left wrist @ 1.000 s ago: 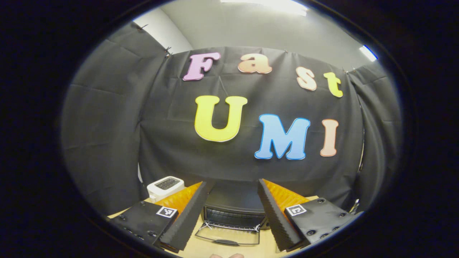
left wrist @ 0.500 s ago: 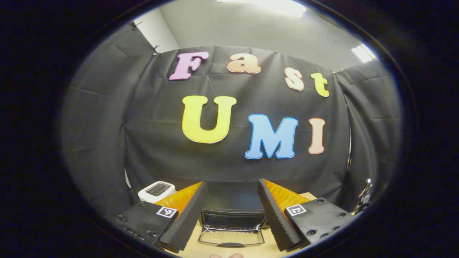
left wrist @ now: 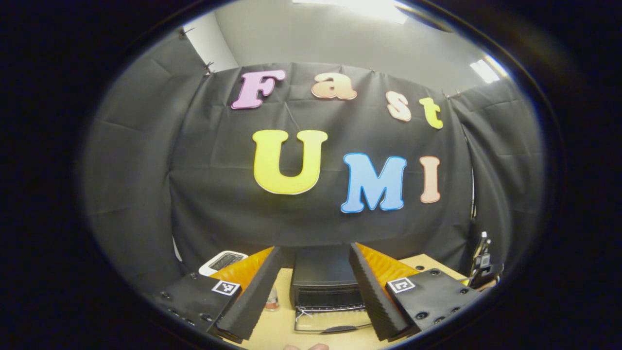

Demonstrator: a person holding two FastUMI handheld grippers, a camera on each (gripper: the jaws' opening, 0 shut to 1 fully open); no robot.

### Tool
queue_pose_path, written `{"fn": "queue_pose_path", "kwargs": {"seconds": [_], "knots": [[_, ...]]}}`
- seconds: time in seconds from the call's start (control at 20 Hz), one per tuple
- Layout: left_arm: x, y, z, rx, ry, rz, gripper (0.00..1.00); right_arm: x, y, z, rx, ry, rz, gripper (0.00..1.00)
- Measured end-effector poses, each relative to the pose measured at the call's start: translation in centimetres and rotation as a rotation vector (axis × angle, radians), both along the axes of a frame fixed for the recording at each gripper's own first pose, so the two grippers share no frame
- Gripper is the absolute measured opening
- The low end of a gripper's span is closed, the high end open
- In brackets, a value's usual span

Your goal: Open the electric oven with the left hand, put the food in, and close the electric oven.

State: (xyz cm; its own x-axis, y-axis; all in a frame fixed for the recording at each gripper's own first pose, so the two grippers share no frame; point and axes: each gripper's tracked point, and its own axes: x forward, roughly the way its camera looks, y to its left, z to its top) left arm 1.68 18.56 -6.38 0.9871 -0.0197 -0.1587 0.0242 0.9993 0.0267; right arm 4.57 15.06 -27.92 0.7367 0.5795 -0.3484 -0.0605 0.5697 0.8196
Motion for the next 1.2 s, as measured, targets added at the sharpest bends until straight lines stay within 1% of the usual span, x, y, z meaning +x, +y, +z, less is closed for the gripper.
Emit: {"fn": "queue_pose_path", "kwargs": {"seconds": [0.05, 0.25, 0.3, 0.35, 0.4, 0.45, 0.5, 0.6, 0.7, 0.75, 0.8, 1.0, 1.2], "knots": [[0.1, 0.8, 0.1, 0.008, -0.002, -0.001, 0.98, 0.9, 0.7, -0.4, 0.008, 0.004, -0.008, 0.09], [0.5, 3.2, 0.1, 0.009, 0.002, -0.006, 0.98, 4.6, 3.2, -3.1, 0.011, 0.03, -0.042, 0.09], [0.7, 3.6, -0.2, 0.005, 0.008, -0.007, 0.91, 5.4, 3.7, -3.9, 0.015, 0.043, -0.056, 0.09], [1.0, 4.1, -0.5, 0.004, 0.015, -0.007, 0.95, 6.4, 4.3, -4.6, 0.023, 0.05, -0.072, 0.09], [1.2, 4.6, -0.9, 0.006, 0.021, -0.006, 0.95, 7.4, 4.7, -5.2, 0.028, 0.058, -0.092, 0.09], [1.2, 5.1, -1.1, 0.009, 0.027, -0.004, 0.98, 8.4, 5.1, -6.1, 0.027, 0.07, -0.115, 0.09], [1.3, 5.7, -1.4, 0.01, 0.034, 0.0, 0.98, 9.3, 5.7, -7.2, 0.021, 0.091, -0.14, 0.09], [1.5, 7.1, -1.9, 0.008, 0.044, 0.014, 0.98, 11.0, 6.6, -8.6, 0.023, 0.109, -0.192, 0.09], [1.9, 8.4, -2.5, 0.002, 0.059, 0.033, 0.95, 12.5, 7.4, -9.7, 0.046, 0.117, -0.235, 0.09], [2.0, 9.1, -2.8, 0.0, 0.067, 0.044, 0.95, 13.1, 7.9, -10.2, 0.061, 0.123, -0.254, 0.09], [2.0, 9.7, -3.3, -0.002, 0.075, 0.055, 0.98, 13.8, 8.3, -10.8, 0.075, 0.128, -0.266, 0.09], [1.5, 11.7, -4.0, 0.004, 0.098, 0.096, 0.98, 15.9, 9.8, -12.6, 0.11, 0.136, -0.32, 0.09], [0.5, 13.2, -4.3, 0.022, 0.11, 0.135, 0.98, 17.5, 9.7, -13.9, 0.151, 0.143, -0.392, 0.09]]}}
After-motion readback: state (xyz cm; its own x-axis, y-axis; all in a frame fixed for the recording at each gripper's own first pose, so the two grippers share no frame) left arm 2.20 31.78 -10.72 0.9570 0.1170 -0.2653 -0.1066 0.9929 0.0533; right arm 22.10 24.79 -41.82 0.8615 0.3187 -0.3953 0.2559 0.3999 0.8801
